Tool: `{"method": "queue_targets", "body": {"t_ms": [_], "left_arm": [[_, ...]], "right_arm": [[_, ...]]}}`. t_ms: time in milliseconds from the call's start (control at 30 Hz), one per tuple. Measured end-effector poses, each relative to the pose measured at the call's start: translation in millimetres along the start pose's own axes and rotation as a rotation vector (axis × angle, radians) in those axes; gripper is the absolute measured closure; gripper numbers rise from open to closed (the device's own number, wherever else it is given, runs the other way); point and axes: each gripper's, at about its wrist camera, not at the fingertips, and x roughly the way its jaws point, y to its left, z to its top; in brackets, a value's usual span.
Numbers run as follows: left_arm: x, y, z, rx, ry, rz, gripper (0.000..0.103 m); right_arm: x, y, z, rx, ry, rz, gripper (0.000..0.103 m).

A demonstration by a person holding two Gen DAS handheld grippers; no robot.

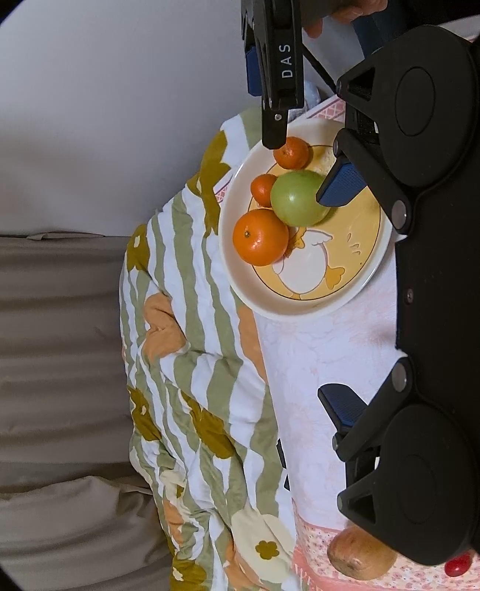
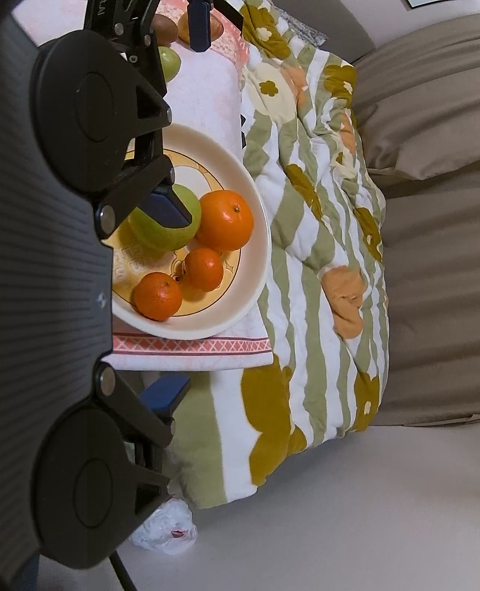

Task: Organize fruits
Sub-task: 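Open the left tool to drop the apple in the bowl while the right tool releases the tangerine, then withdraw both tools from the bowl back over the table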

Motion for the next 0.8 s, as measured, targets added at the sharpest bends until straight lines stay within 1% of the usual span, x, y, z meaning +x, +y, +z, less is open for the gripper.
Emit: {"method": "queue_targets", "body": {"t_ms": [233,533,667,800], "left_arm": [[-29,-2,-2,-0.037,-0.046,0.006,0.0],[-87,4,-13,-0.081,-0.137,0.057,0.0],[-115,9,-23,-0.108,-0.171,0.085,0.0],[-137,17,-34,-0.134,-0.175,0.123,0.0]], "right_arm": [[-34,0,-1,0.009,-0.026,-0.008,0.001],[-86,14,-9,-0.025,-0.067,-0.02,0.001],[-106,24,-13,-0.053,-0.086,-0.009,0.001],[-123,40,-20,-0.088,-0.097,0.022,0.001]]}}
